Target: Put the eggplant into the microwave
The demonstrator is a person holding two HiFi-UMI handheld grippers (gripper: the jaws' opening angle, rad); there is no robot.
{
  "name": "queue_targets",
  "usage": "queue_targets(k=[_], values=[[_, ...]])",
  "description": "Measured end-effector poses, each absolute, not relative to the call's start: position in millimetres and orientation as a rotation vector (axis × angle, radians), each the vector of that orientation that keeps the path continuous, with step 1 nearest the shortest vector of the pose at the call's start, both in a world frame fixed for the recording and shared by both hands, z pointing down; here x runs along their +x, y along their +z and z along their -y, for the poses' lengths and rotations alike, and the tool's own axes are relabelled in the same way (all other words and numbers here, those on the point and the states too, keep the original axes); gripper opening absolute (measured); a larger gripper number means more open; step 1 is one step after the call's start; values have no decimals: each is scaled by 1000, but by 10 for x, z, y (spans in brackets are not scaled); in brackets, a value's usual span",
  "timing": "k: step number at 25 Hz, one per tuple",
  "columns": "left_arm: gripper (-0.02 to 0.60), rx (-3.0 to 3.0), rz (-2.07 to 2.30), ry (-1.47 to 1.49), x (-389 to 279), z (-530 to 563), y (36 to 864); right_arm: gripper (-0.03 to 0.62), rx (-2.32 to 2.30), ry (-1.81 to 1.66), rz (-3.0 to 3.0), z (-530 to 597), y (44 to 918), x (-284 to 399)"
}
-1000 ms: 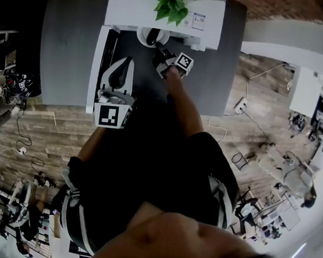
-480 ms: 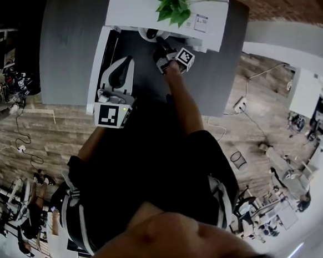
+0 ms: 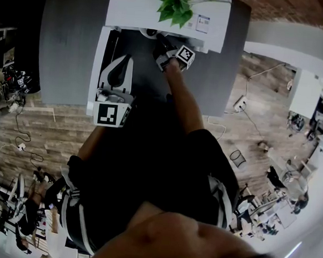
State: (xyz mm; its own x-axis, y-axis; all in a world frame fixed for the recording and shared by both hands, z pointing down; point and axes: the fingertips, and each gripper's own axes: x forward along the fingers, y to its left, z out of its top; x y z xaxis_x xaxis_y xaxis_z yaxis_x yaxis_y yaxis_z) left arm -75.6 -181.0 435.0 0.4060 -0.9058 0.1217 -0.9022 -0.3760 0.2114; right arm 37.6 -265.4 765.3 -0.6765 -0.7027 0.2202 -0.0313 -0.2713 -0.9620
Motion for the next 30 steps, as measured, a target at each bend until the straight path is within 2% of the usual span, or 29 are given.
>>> queue_targets(k=[19,24,30], values=[[37,2415,1581,-9,-792,1800,4382,44,-905,-1990,-1480,2785,7639,395],[37,2426,1579,-21,-786,1789,4363,113,-901,-1958,-1494,2796,7587,418],[37,2433,1579,-42,-779,1778,4308,126,-951,-1952,-1473,2757,7583,507]])
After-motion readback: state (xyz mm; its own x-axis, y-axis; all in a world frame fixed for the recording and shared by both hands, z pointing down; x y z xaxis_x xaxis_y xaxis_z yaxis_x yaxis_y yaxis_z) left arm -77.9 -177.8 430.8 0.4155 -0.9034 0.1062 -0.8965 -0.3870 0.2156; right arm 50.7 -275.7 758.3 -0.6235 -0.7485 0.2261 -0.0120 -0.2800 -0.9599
